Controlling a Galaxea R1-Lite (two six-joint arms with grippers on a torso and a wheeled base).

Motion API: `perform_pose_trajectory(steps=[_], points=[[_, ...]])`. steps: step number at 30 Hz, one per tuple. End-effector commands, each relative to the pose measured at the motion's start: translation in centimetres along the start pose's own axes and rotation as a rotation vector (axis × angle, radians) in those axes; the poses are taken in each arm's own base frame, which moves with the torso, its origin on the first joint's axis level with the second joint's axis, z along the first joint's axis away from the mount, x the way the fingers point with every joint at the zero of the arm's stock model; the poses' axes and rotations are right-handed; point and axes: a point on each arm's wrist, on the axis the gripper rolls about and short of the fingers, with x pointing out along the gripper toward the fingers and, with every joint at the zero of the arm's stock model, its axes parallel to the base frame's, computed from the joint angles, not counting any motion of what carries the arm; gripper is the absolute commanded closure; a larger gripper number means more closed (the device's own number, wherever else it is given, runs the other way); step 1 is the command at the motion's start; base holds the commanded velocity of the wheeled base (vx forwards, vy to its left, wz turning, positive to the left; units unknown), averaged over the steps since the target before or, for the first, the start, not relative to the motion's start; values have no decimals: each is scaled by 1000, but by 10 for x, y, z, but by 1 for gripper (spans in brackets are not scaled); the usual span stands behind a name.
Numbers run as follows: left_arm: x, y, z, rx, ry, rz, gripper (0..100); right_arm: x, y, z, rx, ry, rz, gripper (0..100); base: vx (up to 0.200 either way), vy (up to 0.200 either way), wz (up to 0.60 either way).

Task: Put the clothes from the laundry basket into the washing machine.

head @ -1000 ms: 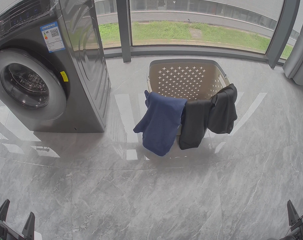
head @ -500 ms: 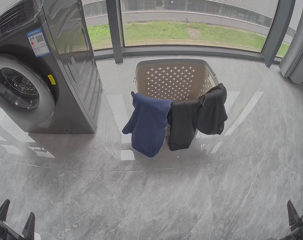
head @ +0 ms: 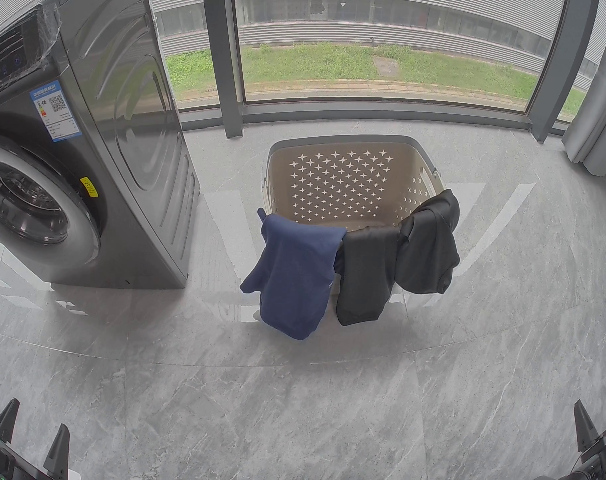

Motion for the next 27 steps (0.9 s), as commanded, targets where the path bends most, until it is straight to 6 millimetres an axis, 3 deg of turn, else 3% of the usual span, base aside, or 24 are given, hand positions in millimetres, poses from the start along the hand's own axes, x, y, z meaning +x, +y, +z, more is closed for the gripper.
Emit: perform_pose_trajectory(steps=[1,9,20,27], points=[[1,0,-5,-1,8,0,0,0,0,-5,-1,4,-1,0,0,0,0],[1,0,-5,-2,8,1,0,0,0,-5,-1,4,-1,0,0,0,0],[1,0,-5,-1,8,0,0,0,0,-5,-1,4,-1,0,0,-200,0],[1,0,-5,-1,8,0,0,0,0,-5,-1,4,-1,0,0,0,0]])
